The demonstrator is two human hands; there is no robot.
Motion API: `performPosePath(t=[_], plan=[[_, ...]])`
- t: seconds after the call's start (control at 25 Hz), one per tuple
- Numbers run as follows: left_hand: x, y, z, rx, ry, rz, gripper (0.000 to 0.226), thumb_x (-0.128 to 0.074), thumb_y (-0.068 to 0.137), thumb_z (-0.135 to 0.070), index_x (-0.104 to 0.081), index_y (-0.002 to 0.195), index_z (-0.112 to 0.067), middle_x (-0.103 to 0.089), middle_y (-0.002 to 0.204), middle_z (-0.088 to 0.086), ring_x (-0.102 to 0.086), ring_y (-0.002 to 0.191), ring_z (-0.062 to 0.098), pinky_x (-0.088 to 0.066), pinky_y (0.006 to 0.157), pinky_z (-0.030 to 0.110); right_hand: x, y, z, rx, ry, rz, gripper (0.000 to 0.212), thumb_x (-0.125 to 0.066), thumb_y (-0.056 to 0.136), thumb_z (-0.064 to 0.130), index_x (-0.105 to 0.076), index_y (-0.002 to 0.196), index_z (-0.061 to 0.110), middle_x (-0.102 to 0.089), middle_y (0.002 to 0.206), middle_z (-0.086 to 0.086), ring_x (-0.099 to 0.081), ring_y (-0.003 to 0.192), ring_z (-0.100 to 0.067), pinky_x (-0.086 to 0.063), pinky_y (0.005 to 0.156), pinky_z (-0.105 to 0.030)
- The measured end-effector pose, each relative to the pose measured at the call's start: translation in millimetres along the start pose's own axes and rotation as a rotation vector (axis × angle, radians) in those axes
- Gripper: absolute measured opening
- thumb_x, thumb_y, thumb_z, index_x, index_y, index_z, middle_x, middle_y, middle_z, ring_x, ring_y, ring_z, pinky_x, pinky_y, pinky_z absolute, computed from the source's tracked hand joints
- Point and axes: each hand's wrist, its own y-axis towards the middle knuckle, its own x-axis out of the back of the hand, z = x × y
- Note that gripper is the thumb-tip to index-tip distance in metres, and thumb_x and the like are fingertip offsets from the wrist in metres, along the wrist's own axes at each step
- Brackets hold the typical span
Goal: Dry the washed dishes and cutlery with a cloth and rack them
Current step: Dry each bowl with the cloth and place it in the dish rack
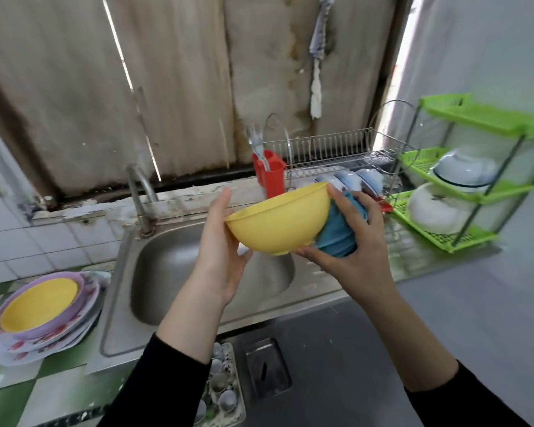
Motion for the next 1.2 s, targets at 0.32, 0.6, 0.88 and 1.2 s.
performPosePath(t=[0.32, 0.6, 0.88, 1.2], plan=[[-74.7, 67.5, 42.1, -0.360, 0.515, 0.460, 0.133, -0.087, 0.059, -0.047, 0.014, 0.145, -0.053, -0.025, 0.153, -0.012, -0.038, 0.134, 0.011, -0.044, 0.100, 0.023, 56.0, 20.1, -51.6, -0.411, 0.161, -0.261, 0.078, -0.077, 0.057, 0.049, -0.054, 0.131, 0.037, -0.057, 0.118, -0.002, -0.057, 0.107, -0.004, -0.047, 0.090, -0.016], [-164.0, 152.3, 41.3, -0.901, 0.994, 0.526, 0.117, -0.080, 0.072, -0.043, 0.010, 0.144, -0.057, 0.013, 0.162, -0.002, -0.005, 0.143, -0.001, -0.036, 0.101, 0.020, 109.4, 79.4, -89.7, -0.626, 0.217, -0.454, 0.047, -0.076, 0.059, 0.047, -0.068, 0.104, 0.034, -0.069, 0.087, 0.019, -0.064, 0.084, -0.001, -0.052, 0.075, -0.022], [-253.6, 222.8, -6.0, -1.023, 0.855, 0.525, 0.124, -0.089, 0.058, -0.038, -0.008, 0.152, -0.041, -0.035, 0.154, -0.001, -0.033, 0.140, 0.022, -0.037, 0.109, 0.046, 165.7, 155.6, -112.0, -0.453, -0.584, -0.272, 0.118, -0.082, 0.054, 0.057, -0.019, 0.152, 0.035, -0.037, 0.123, -0.001, -0.041, 0.109, -0.010, -0.038, 0.093, -0.024], [-375.3, 300.3, -24.3, -0.873, 0.728, 0.644, 0.133, -0.095, 0.044, -0.038, -0.018, 0.153, -0.035, -0.052, 0.136, -0.007, -0.055, 0.120, 0.020, -0.047, 0.102, 0.041, 244.6, 242.2, -141.6, -0.430, -0.944, -0.373, 0.101, -0.081, 0.066, 0.053, -0.029, 0.150, 0.035, -0.040, 0.127, -0.007, -0.052, 0.111, -0.024, -0.049, 0.090, -0.041]])
